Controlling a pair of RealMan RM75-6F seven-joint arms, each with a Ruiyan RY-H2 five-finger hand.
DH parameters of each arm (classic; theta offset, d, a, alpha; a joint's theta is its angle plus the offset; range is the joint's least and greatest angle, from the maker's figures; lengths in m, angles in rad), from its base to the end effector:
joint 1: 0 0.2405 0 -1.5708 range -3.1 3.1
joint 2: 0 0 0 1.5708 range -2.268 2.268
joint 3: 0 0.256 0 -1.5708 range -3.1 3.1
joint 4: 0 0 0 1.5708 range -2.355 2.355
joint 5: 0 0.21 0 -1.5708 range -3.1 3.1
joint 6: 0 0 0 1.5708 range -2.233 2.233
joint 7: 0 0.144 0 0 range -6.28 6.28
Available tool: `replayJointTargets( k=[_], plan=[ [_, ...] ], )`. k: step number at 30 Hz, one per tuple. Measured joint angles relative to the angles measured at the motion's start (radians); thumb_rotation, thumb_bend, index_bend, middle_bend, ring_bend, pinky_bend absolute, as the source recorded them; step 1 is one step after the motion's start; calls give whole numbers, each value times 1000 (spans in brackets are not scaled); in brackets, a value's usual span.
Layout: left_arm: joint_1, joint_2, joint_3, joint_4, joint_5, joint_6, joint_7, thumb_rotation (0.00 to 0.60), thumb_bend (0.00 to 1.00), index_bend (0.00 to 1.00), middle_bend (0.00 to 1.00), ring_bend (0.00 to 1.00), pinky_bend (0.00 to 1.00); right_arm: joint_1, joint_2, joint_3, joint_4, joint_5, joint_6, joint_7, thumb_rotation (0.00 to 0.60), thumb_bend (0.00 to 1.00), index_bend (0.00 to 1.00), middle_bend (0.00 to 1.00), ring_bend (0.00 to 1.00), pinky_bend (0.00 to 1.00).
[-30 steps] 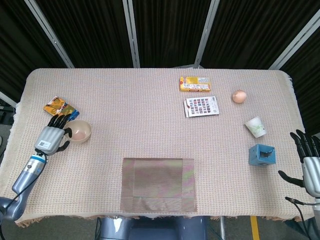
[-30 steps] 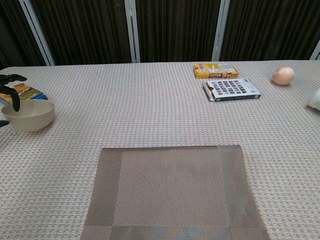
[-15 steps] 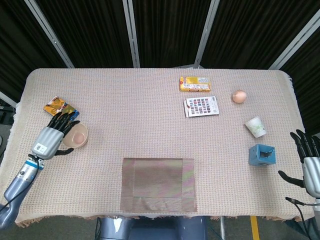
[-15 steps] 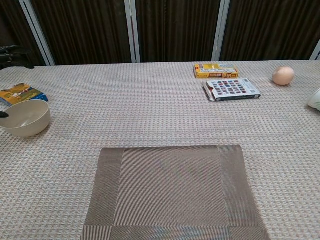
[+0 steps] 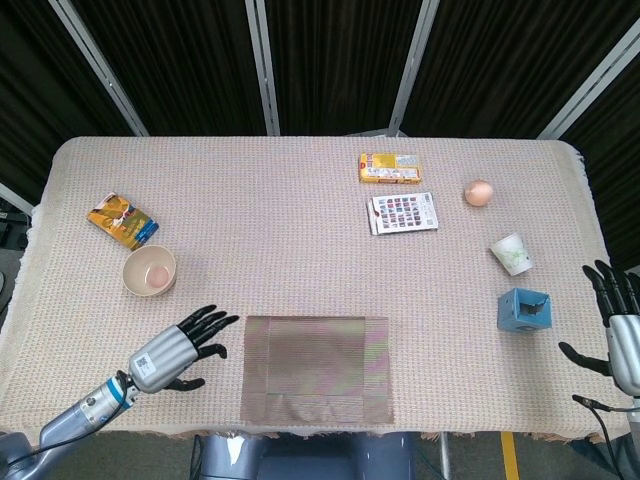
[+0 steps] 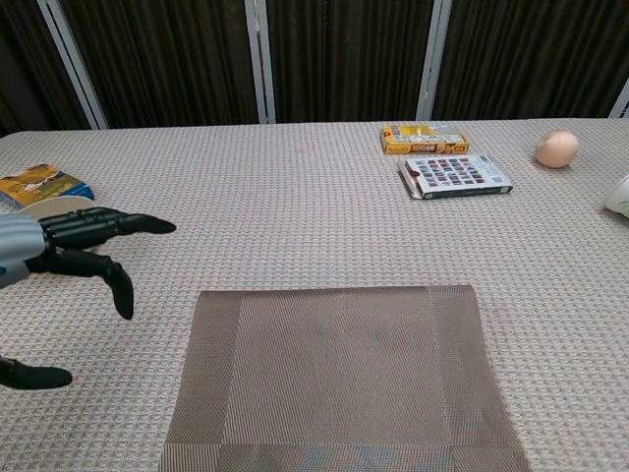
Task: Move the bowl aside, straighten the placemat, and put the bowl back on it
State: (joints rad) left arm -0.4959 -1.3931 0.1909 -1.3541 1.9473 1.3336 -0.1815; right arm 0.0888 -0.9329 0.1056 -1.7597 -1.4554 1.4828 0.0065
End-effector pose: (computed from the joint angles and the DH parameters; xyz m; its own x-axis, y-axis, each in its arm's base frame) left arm -0.2271 0.2144 0.0210 0.4621 0.2693 0.8449 0.6712 -0.7289 -0.1348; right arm -0.2917 -0.1917 0.2126 0.4165 0.0539 0.9075 -0.9091 0.0142 0.4164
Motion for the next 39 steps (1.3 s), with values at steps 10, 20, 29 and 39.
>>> replayJointTargets(
  k=[10, 20, 29, 39],
  plan=[
    [10, -153, 52, 180, 81, 11, 14, 600, 225, 428, 0, 0, 0, 7, -8, -1, 7, 13, -19, -15, 600, 0, 0, 0, 0, 0],
    [13, -288, 93, 329, 142, 56, -14, 600, 225, 439, 0, 0, 0, 8, -9, 1, 12, 18, -22, -15, 600, 0, 0, 0, 0, 0],
    [6, -335, 103, 363, 147, 71, -9, 600, 232, 441, 0, 0, 0, 7, -7, 2, 14, 18, -20, -10, 600, 0, 0, 0, 0, 0],
    [-6, -337, 115, 374, 138, 46, 24, 600, 235, 445, 0, 0, 0, 6, -5, 2, 16, 17, -21, -6, 600, 0, 0, 0, 0, 0]
  ],
)
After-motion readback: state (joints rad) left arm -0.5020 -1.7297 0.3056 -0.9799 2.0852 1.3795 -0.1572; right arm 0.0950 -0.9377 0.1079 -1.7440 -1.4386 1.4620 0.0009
